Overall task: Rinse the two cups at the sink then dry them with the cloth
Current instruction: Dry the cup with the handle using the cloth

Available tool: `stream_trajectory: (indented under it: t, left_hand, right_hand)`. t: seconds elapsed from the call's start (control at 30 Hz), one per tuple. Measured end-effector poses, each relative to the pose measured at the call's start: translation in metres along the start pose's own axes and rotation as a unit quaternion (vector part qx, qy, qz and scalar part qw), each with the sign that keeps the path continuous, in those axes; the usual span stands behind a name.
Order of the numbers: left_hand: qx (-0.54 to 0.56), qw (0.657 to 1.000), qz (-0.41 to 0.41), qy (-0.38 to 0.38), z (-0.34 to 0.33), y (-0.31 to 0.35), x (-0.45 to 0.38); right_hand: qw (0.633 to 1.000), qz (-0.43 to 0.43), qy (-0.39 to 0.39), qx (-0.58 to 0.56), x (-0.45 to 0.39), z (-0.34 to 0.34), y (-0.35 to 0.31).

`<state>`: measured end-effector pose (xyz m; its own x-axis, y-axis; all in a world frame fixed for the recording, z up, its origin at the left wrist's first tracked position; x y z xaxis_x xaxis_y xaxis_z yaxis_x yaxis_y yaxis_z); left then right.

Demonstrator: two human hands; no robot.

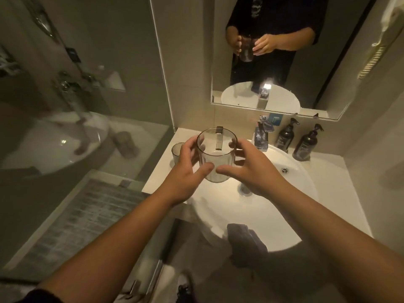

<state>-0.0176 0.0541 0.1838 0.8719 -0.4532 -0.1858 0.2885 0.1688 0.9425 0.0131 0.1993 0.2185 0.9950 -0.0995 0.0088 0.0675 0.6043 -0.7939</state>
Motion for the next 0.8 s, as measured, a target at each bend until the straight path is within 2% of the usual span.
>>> stream_trajectory:
  t: [0.17, 0.4, 0.6, 0.8]
  left_hand:
    - [-0.034, 0.999, -0.004, 0.006, 0.042, -0.027, -0.047]
    - [-0.113, 0.993, 0.020, -0.030, 0.090, -0.104, -0.170]
    - [-0.114, 0.987, 0.075, -0.079, 0.099, -0.173, -0.244]
    - [-0.124, 0.980, 0.118, -0.097, 0.099, -0.230, -0.273]
  right_hand:
    - [0.999, 0.023, 0.010, -0.033, -0.057, -0.024, -0.005]
    - [0.999, 0.004, 0.044, 0.017, -0.191, -0.060, 0.011]
    - [0.999, -0.036, 0.028, 0.006, -0.278, -0.098, 0.050]
    - [0.998, -0.053, 0.012, 0.019, -0.324, -0.125, 0.086]
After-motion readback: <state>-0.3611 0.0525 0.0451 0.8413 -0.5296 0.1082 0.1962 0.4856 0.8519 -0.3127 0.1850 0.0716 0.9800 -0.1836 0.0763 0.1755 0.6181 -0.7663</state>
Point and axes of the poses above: each hand's wrist, its own x-axis away from the middle knuckle, its own z-axis out of the back of the hand, y = z × x, the point moved 9 cm from there along -x, towards the middle knuckle, and after that the axes turned 4 degrees about -z, right-handed, at the moved point
